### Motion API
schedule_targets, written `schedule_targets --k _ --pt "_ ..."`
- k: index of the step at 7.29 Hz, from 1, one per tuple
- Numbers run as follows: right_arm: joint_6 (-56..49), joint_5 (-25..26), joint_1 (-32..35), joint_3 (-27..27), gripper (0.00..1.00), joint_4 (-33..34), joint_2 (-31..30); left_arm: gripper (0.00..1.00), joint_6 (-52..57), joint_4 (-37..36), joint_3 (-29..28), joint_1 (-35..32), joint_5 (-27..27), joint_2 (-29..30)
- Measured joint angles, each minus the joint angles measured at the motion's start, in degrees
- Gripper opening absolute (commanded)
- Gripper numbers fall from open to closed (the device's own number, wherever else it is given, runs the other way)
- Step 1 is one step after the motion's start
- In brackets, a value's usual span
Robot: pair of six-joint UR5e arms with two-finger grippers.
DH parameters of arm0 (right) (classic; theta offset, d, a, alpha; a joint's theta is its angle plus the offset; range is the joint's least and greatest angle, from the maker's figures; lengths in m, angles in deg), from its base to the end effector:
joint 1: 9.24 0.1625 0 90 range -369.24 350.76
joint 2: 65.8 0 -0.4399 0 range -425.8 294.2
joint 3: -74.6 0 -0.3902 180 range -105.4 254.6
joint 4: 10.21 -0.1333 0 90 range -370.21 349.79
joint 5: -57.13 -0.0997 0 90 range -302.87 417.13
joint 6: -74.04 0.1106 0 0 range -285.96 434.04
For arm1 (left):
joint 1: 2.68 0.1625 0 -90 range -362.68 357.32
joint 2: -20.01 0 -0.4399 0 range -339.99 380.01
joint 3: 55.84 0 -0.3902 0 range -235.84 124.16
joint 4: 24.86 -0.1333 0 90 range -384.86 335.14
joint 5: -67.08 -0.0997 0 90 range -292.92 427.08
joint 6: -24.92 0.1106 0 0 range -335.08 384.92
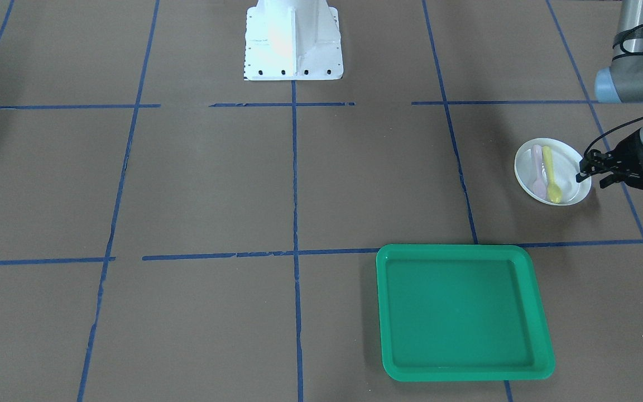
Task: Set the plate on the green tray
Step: 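Move the left gripper to the white plate's rim and grasp it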
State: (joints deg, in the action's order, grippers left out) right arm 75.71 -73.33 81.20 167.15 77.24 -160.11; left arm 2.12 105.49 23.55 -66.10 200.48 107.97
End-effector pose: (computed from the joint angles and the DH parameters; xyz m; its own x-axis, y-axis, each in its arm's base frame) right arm 0.0650 -0.4573 0.6959 0.7604 0.0260 0.6490 -0.0299 0.9995 -0.0051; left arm 0.1683 -0.4645 0.7124 0.6208 0.2562 -0.7409 -0.1688 0.9666 0.1928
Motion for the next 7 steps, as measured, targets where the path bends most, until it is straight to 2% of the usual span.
schedule_targets --k 1,3,7 --pt "0.0 0.0 0.0 0.0 1.00 0.0 0.0 0.51 0.0 0.0 -0.2 0.3 0.0 0.0" --pt "0.0 0.0 0.0 0.0 1.00 0.0 0.0 0.00 0.0 0.1 -0.2 0.7 0.1 -0.1" --pt "0.0 0.0 0.0 0.0 1.00 0.0 0.0 0.00 -0.2 0.2 1.1 0.9 0.9 -0.1"
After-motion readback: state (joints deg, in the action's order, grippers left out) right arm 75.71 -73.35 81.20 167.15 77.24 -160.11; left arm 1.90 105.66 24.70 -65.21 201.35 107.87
